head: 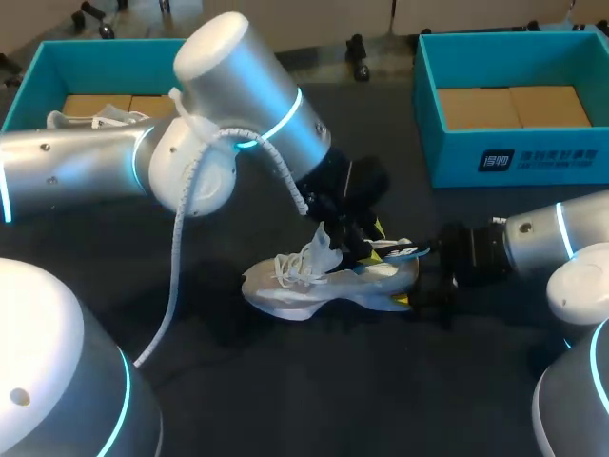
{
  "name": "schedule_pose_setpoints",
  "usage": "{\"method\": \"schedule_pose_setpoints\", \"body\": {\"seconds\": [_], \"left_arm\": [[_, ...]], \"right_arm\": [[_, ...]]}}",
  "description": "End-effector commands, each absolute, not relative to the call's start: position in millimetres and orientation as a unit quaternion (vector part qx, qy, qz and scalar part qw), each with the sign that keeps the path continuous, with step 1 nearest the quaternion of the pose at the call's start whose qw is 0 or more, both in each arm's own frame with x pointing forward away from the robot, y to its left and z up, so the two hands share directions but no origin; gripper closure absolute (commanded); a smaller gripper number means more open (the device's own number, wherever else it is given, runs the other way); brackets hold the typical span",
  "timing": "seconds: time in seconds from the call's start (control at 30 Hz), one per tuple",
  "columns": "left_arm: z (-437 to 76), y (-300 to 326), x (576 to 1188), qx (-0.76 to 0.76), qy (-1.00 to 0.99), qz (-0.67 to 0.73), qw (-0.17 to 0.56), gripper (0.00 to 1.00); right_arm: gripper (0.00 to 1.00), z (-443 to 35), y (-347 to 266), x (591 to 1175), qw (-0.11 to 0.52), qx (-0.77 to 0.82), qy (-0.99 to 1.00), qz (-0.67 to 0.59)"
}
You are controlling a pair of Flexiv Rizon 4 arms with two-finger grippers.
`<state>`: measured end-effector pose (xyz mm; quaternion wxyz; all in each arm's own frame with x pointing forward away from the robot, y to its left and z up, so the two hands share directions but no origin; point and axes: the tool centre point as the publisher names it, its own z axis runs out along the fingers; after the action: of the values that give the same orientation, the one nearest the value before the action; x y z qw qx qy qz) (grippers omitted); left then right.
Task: Take the shoe out of the shoebox, open the shoe tongue, remove and reinsert the insole, then place the shoe into the shoebox
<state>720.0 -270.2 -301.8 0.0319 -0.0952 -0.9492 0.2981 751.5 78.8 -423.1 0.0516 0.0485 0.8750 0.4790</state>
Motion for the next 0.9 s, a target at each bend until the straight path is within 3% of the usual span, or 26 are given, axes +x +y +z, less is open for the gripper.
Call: {"method": "schedule_pose_setpoints", "body": {"seconds": [0.03, 0.37, 0.9], "left_arm": [[-307, -269, 709, -0.096, -0.947, 0.306, -0.006, 0.51], [-320, -278, 703, -0.101, -0.940, 0.316, -0.083, 0.53], [-331, -290, 716, -0.095, -0.937, 0.314, -0.117, 0.56]], "right_arm": [[1.00, -425, 80, 752, 0.053, 0.049, 0.875, 0.478], [1.00, -425, 80, 752, 0.053, 0.049, 0.875, 0.478], [1.00, -425, 80, 752, 0.053, 0.049, 0.875, 0.478]]}}
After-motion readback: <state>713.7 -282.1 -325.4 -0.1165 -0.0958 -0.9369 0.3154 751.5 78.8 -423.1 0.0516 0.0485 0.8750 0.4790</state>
